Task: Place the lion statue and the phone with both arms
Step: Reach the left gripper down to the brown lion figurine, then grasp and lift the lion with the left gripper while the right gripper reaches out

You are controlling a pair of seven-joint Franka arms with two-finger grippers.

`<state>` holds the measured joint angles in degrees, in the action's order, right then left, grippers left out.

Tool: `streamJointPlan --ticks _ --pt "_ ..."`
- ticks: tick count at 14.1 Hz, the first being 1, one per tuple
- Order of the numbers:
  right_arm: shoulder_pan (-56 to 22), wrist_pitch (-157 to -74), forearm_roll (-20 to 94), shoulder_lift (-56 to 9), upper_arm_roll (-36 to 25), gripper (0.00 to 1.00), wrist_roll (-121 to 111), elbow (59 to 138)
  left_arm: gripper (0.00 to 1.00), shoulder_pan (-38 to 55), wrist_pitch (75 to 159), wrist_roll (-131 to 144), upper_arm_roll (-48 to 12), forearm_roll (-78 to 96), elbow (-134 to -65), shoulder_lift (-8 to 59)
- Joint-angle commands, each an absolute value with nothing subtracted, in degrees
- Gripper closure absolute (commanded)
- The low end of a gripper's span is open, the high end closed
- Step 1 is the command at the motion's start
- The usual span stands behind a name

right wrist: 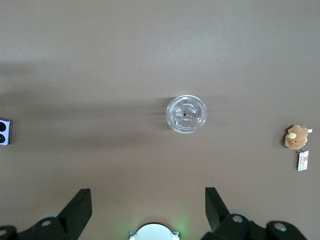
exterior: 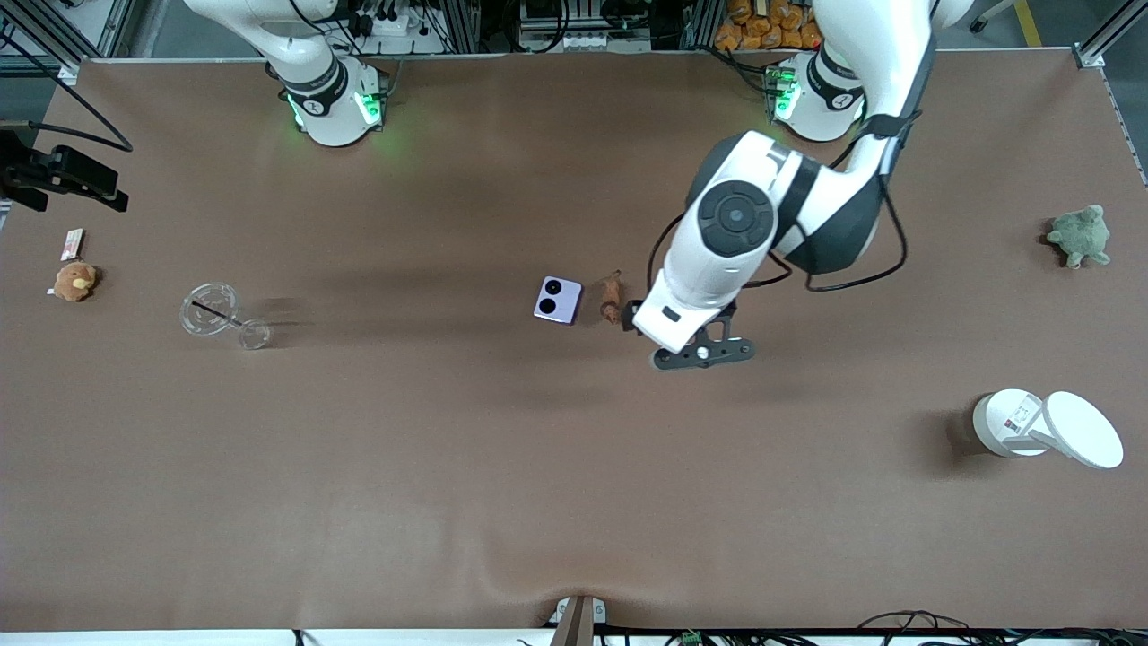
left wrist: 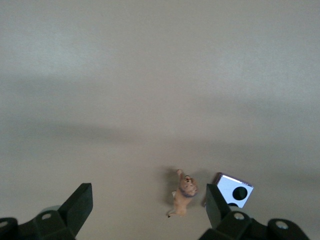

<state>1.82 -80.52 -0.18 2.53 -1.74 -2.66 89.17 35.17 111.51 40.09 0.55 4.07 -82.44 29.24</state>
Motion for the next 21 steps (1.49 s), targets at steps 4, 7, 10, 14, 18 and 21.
streamJointPlan --ticks 4,7,10,14,18,21 --pt "1.9 -81.0 -0.3 2.6 -1.7 0.00 -2.8 89.6 0.00 39.3 116.8 43.6 1.2 4.3 -79.1 35.8" --pt "1.9 -81.0 -0.3 2.0 -1.6 0.00 -2.8 89.5 0.00 42.4 117.0 45.0 1.1 4.0 -79.0 38.3" --pt "1.8 -80.9 -0.2 1.9 -1.6 0.00 -2.8 89.4 0.00 44.3 117.0 45.1 1.1 4.0 -79.4 39.8" --pt "1.8 -80.9 -0.2 1.6 -1.6 0.00 -2.9 89.4 0.00 45.3 116.5 45.1 1.1 4.0 -82.0 40.3" --pt "1.9 -80.9 -0.2 1.6 -1.7 0.00 -3.0 89.4 0.00 45.8 116.5 44.9 1.1 4.0 -85.8 41.3" --pt "1.8 -80.9 -0.2 1.1 -1.6 0.00 -3.2 89.4 0.00 45.9 116.5 44.9 1.0 4.4 -86.0 42.6"
